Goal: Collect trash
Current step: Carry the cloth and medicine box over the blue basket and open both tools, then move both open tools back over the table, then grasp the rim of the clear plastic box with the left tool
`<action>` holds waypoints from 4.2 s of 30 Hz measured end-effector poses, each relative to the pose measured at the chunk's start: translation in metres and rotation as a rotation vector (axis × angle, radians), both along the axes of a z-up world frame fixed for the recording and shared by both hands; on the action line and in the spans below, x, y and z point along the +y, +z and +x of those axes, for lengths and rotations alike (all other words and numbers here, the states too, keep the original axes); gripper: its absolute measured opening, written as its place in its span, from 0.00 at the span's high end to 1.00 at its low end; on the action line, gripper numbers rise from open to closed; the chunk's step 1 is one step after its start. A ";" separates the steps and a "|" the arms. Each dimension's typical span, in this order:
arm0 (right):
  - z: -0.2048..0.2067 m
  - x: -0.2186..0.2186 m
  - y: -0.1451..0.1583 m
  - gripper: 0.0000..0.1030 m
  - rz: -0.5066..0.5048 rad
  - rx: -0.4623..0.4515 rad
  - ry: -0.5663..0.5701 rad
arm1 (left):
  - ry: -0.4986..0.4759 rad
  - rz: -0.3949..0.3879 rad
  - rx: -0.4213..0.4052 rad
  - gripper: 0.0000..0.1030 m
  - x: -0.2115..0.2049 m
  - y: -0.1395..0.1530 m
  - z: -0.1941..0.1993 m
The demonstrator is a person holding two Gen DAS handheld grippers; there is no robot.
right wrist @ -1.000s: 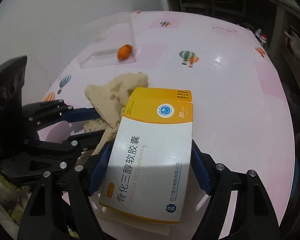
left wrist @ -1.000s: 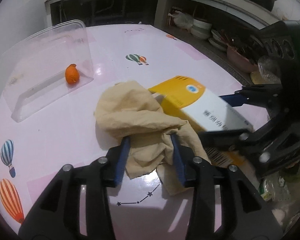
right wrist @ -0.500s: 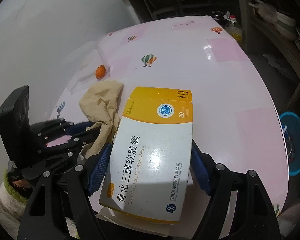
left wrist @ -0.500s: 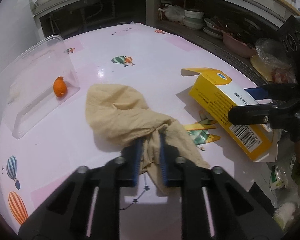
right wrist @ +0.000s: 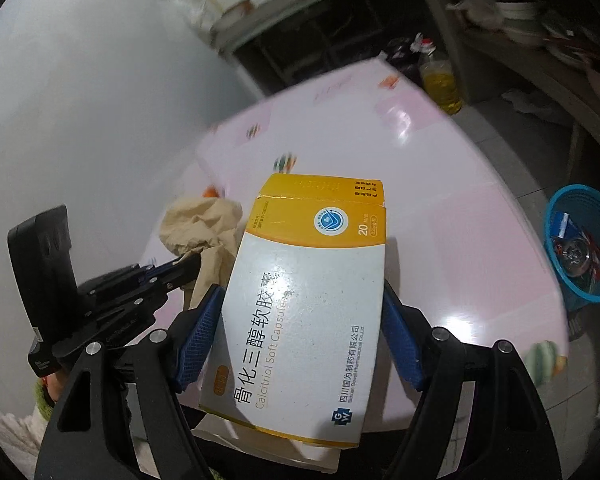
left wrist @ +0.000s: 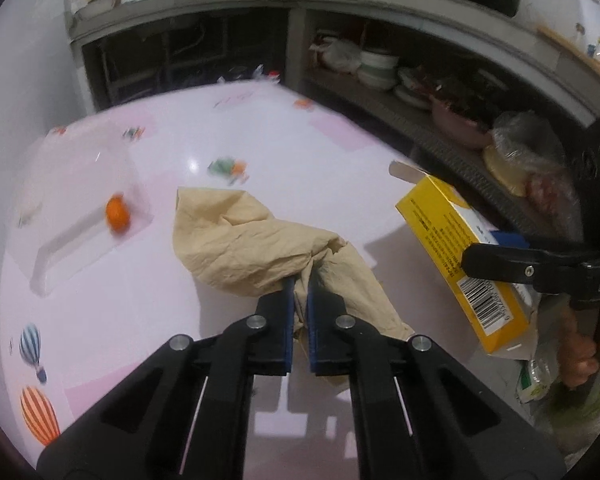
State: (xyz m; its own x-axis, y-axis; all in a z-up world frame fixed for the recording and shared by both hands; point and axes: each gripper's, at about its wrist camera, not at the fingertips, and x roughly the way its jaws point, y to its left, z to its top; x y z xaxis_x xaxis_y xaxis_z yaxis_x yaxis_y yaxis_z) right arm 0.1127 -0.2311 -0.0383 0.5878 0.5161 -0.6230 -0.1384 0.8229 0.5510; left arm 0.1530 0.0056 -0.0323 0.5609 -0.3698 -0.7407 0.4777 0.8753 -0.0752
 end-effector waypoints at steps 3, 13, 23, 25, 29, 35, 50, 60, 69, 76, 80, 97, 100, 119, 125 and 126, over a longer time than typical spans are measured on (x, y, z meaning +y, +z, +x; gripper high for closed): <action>-0.011 -0.037 0.007 0.29 0.034 -0.035 -0.094 | -0.054 -0.025 -0.034 0.96 -0.027 0.020 0.003; -0.063 -0.213 -0.044 0.29 0.093 0.054 -0.580 | -0.369 -0.094 0.058 0.96 -0.205 0.045 0.051; -0.091 -0.295 -0.134 0.29 0.188 0.233 -0.837 | -0.494 0.033 0.356 0.95 -0.409 -0.060 0.112; -0.094 -0.302 -0.146 0.29 0.190 0.259 -0.862 | -0.501 0.067 0.385 0.95 -0.445 -0.084 0.119; -0.096 -0.315 -0.164 0.29 0.182 0.300 -0.893 | -0.492 0.118 0.402 0.64 -0.491 -0.127 0.132; -0.094 -0.333 -0.189 0.29 0.130 0.334 -0.898 | -0.423 0.094 0.421 0.53 -0.492 -0.141 0.150; 0.070 -0.351 -0.255 0.24 0.093 0.346 -0.660 | -0.381 0.015 0.218 0.40 -0.326 -0.012 0.139; 0.044 -0.354 -0.268 0.23 0.054 0.296 -0.852 | -0.249 -0.083 0.083 0.31 -0.193 0.034 0.100; -0.003 -0.318 -0.229 0.23 -0.003 0.260 -0.876 | -0.125 -0.153 0.033 0.27 -0.117 0.042 0.064; -0.028 -0.261 -0.169 0.22 -0.125 0.204 -0.769 | -0.015 -0.168 -0.011 0.23 -0.052 0.047 0.036; -0.038 -0.234 -0.126 0.16 -0.176 0.146 -0.682 | 0.102 -0.141 -0.033 0.22 -0.005 0.043 0.023; -0.011 -0.060 0.020 0.08 -0.211 -0.085 -0.242 | 0.529 -0.004 -0.043 0.17 0.128 0.029 0.001; -0.002 -0.027 0.017 0.08 -0.194 -0.062 -0.154 | 0.572 0.021 -0.036 0.16 0.141 0.028 -0.001; 0.022 0.090 0.005 0.08 -0.226 -0.031 0.106 | 0.661 0.100 -0.039 0.16 0.182 0.015 0.016; 0.032 0.114 0.005 0.08 -0.244 -0.041 0.150 | 0.660 0.123 -0.066 0.16 0.188 0.016 0.027; 0.033 0.117 0.005 0.08 -0.248 -0.043 0.157 | 0.655 0.132 -0.081 0.16 0.188 0.018 0.029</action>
State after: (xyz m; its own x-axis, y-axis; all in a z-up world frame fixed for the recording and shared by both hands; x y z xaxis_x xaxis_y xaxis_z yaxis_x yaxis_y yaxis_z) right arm 0.1461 -0.1143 -0.0335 0.5413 0.4378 -0.7178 -0.2933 0.8984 0.3268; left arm 0.1823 0.1933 -0.0144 0.6945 0.1564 -0.7023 -0.1556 0.9856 0.0656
